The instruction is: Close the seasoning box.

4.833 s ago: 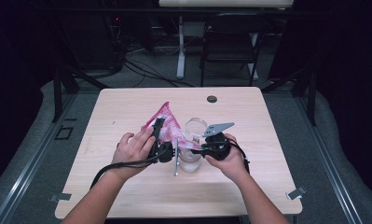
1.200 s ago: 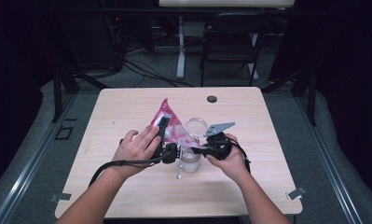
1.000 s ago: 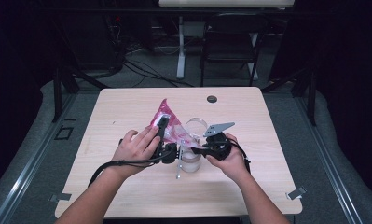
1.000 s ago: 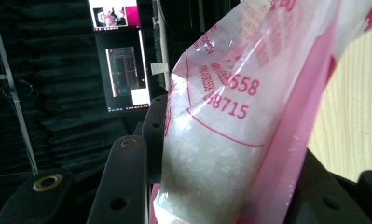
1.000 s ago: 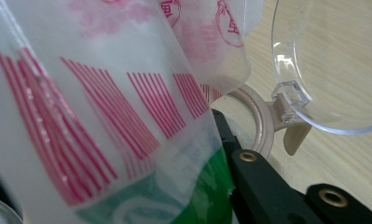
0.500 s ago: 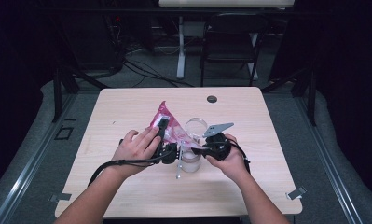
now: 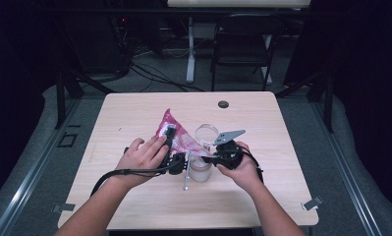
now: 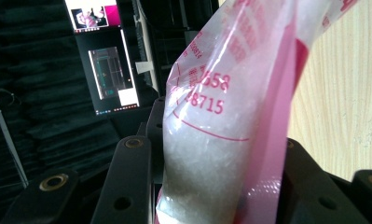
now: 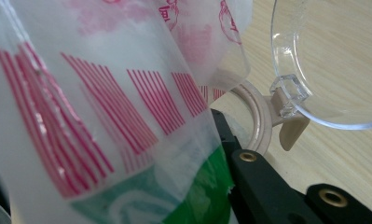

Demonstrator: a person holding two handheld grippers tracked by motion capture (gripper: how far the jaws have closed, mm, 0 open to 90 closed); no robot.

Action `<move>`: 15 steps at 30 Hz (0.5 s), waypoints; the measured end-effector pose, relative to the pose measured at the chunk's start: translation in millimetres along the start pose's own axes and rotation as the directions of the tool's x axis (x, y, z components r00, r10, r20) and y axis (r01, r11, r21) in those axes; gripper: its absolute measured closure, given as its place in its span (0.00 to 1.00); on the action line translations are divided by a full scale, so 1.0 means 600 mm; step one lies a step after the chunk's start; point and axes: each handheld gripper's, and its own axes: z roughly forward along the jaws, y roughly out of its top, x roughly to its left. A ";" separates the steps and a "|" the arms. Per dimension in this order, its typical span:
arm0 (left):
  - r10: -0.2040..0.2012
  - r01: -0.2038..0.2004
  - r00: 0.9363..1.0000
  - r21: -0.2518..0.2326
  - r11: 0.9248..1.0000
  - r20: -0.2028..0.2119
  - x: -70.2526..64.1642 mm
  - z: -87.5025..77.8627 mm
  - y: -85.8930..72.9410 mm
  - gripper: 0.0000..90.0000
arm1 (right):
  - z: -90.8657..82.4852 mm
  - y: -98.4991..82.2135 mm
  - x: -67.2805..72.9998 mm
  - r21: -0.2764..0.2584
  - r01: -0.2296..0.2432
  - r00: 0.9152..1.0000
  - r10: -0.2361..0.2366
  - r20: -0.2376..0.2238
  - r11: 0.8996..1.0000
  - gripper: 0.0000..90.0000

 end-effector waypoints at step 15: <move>0.016 -0.017 1.000 0.011 1.000 0.021 -0.005 0.002 -0.008 0.74 | 0.000 0.003 0.006 0.009 0.024 1.000 -0.023 -0.007 1.000 1.00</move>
